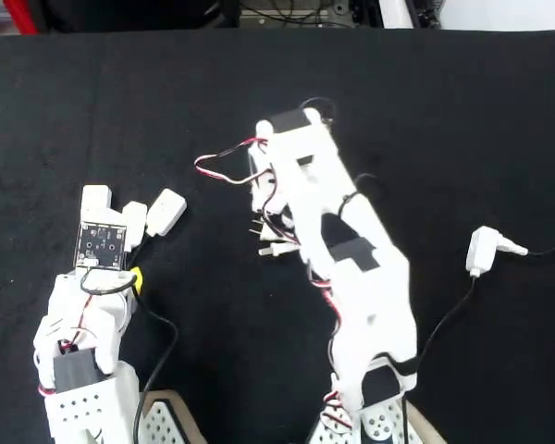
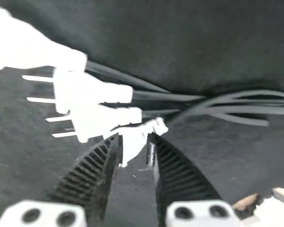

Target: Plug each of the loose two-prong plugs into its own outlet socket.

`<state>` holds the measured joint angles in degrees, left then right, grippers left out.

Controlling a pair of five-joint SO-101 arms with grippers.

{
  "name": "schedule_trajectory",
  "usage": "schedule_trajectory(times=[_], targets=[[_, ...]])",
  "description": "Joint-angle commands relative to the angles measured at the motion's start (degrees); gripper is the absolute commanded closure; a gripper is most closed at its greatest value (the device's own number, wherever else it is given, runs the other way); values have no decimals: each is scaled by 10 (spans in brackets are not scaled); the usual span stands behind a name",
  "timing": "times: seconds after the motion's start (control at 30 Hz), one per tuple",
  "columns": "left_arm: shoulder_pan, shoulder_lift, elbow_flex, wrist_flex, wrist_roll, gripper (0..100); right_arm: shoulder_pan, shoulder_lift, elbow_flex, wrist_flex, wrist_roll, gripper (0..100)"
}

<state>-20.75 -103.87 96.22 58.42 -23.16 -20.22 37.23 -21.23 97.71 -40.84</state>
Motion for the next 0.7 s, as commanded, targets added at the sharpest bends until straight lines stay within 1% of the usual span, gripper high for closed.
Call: schedule_trajectory(times=[0.0, 0.07, 0.2, 0.27, 0.33, 0.5, 0.67], targets=[[6, -4, 12, -8, -7, 752, -13, 12, -37, 14, -37, 916], [6, -4, 12, -8, -7, 752, -17, 18, -36, 26, -47, 894], [6, -4, 12, -8, -7, 752, -9, 15, -27, 33, -47, 801], [5, -4, 12, -9, -7, 752, -3, -3, -16, 33, -46, 772], [4, -4, 12, -9, -7, 752, 2, -34, 7, 33, -45, 785], [5, -4, 12, -9, -7, 752, 5, -118, 83, 29, -45, 855], [7, -4, 12, -9, -7, 752, -5, -110, 145, -40, -53, 861]])
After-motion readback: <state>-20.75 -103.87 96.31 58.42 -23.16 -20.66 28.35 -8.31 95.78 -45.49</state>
